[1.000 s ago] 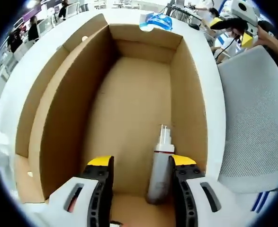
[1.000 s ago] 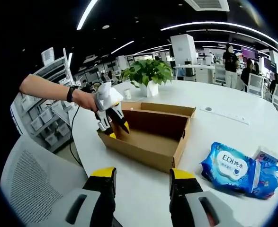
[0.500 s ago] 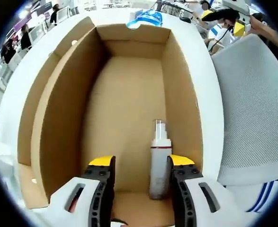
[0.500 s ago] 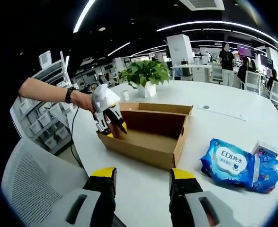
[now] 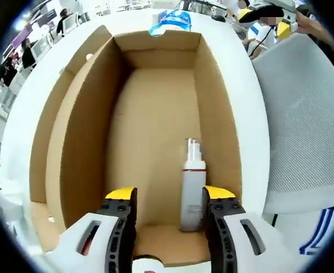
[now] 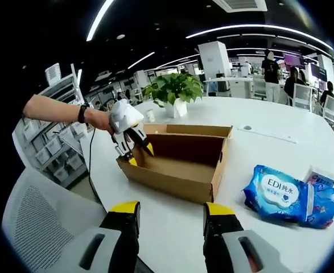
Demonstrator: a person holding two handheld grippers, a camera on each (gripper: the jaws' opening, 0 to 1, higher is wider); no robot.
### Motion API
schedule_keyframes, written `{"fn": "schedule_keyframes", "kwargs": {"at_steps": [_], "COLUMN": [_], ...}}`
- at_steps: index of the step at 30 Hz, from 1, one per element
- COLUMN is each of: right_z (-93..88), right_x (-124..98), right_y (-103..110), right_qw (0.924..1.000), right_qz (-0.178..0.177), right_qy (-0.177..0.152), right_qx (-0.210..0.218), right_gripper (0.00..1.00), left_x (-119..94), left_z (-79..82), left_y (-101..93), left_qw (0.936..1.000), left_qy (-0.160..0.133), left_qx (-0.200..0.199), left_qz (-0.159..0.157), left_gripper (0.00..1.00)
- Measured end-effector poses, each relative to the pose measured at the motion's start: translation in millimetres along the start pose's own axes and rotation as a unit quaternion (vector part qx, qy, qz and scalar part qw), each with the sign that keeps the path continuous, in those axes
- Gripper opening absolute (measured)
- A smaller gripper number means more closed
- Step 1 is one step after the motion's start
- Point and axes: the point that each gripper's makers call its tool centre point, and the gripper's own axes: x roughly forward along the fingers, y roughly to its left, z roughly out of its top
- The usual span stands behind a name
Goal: Operate the shoe box by opening the lid, removing the specified soft item, and placing it in the target area until the item is outside and the box remains undamaged.
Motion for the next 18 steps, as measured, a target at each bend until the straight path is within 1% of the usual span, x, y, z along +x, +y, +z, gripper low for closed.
{"fn": "schedule_keyframes", "kwargs": {"at_steps": [4, 5, 6, 7, 8, 9, 10, 12, 15, 18], "right_z": [-1.5, -1.7, -1.9, -2.0, -1.8, -1.8, -1.8, -1.7, -2.1, -3.2], "right_x": [1, 1, 1, 1, 1, 1, 1, 0, 0, 1], "right_y": [1, 1, 2, 1, 1, 0, 0, -1, -2, -4], "right_qw": [1.0, 1.0, 1.0, 1.0, 1.0, 1.0, 1.0, 1.0, 1.0, 0.9999], "right_qz": [0.001, 0.001, 0.001, 0.001, 0.001, 0.0, 0.0, -0.001, -0.003, -0.004], "right_qy": [0.002, 0.003, 0.005, 0.005, 0.005, 0.005, 0.005, 0.004, 0.003, 0.003], "right_qx": [0.005, 0.004, 0.002, 0.002, 0.002, 0.003, 0.003, 0.003, 0.006, 0.011], "right_gripper": [0.42, 0.42, 0.42, 0.42, 0.42, 0.42, 0.42, 0.41, 0.41, 0.41], "left_x": [9, 10, 13, 14, 14, 15, 17, 19, 22, 23], "left_z": [-5.3, -6.7, -5.3, -5.0, -8.9, -12.3, -13.0, -9.1, 2.3, 3.3], "left_y": [-0.5, 0.9, 0.6, 5.1, 12.8, 16.1, 16.7, 15.3, 10.1, 8.4], "left_qw": [0.9995, 0.9989, 0.9988, 0.998, 0.9951, 0.9925, 0.9909, 0.9931, 0.9976, 0.9972], "left_qy": [0.018, 0.027, 0.03, 0.033, 0.053, 0.068, 0.072, 0.059, 0.021, 0.02], "left_qx": [0.026, 0.034, 0.037, 0.045, 0.067, 0.083, 0.097, 0.084, 0.053, 0.062], "left_qz": [0.008, 0.014, 0.015, 0.029, 0.05, 0.059, 0.061, 0.056, 0.04, 0.038], "left_gripper": [0.44, 0.45, 0.45, 0.45, 0.46, 0.45, 0.45, 0.44, 0.42, 0.36]}}
